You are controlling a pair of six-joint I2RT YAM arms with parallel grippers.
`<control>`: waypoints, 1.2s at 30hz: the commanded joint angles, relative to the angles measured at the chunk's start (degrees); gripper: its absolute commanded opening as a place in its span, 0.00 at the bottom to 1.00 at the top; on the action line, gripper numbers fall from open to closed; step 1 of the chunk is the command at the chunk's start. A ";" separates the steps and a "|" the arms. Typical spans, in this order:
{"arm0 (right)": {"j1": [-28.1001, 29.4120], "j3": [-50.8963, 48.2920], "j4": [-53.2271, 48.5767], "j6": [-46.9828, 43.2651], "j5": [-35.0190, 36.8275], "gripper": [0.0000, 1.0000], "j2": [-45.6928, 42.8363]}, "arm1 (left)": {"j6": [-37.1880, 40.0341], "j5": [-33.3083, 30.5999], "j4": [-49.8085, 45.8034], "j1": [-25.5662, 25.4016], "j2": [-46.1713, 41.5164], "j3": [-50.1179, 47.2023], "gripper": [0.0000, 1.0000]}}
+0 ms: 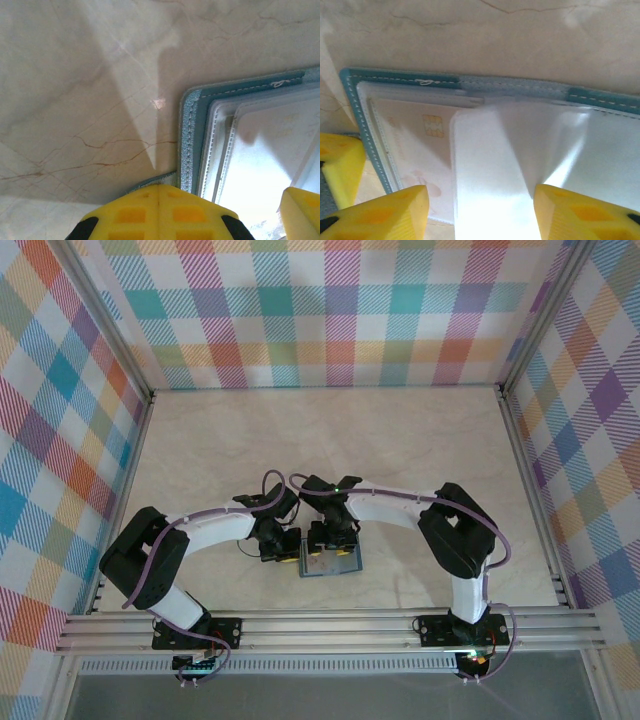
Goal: Take the credit cards out of the card holder
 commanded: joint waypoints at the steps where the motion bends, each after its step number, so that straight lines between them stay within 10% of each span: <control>1: 0.41 1.45 -3.66 -0.74 2.48 0.61 0.85 | 0.76 -0.58 0.28 -0.52 3.45 -1.59 0.01; 21: -0.47 -3.76 -10.01 -1.50 14.79 0.61 -2.46 | 0.46 -1.63 -1.29 -0.57 3.37 -0.77 0.01; 36: -0.56 -6.58 -5.46 -2.10 10.99 0.63 -6.34 | -0.17 -2.89 -5.65 -1.04 0.40 5.44 0.01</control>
